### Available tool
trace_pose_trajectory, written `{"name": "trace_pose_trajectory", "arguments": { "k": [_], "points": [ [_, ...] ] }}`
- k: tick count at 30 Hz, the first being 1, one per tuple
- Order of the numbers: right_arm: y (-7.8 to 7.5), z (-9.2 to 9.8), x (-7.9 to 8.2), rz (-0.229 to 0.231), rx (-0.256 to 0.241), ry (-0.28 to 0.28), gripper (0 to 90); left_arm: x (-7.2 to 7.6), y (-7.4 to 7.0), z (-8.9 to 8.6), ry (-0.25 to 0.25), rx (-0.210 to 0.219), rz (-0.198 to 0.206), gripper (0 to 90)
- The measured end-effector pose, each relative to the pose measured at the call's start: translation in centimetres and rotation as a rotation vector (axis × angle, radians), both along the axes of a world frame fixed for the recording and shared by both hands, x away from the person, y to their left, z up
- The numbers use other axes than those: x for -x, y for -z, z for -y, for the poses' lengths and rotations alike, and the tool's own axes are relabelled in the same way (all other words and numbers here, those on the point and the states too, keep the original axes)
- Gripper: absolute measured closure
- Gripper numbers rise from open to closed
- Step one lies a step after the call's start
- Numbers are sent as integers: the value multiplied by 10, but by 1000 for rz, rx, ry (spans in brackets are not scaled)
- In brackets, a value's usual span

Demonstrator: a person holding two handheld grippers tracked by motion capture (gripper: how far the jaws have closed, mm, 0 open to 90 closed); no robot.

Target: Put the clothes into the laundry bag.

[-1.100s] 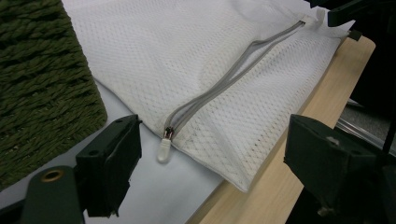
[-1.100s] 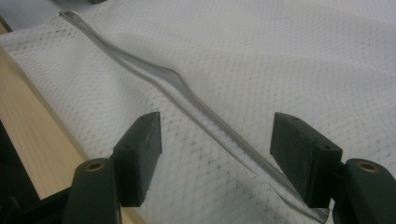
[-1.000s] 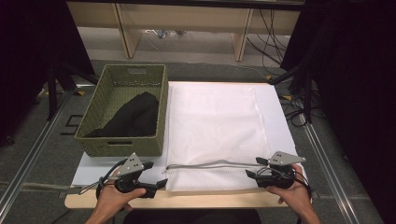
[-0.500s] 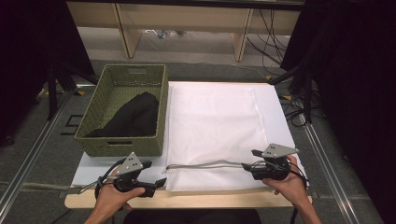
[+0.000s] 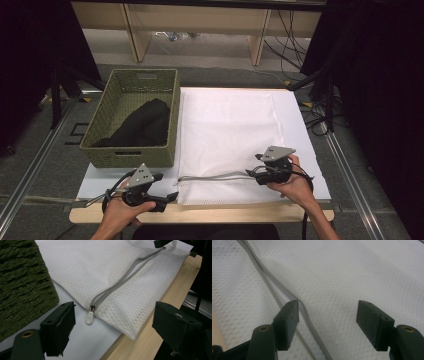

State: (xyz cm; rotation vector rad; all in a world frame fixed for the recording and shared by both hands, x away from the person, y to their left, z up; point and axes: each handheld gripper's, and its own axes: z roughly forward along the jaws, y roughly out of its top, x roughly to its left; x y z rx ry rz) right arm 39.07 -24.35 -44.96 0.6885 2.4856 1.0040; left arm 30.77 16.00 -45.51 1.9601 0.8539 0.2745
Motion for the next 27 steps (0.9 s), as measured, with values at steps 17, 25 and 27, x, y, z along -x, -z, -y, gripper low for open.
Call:
{"name": "trace_pose_trajectory", "arguments": {
  "k": [17, 25, 27],
  "points": [
    [17, -42, -22, -22, 125, -88, 309, 0, -1, -2, 2, -18, 8, 180],
    [22, -42, -24, -26, 218, -93, 319, -1, -1, -3, 8, -25, 8, 180],
    [24, -42, -24, -25, 231, -78, 323, -1, -1, -2, 3, -21, 3, 180]
  ]
}}
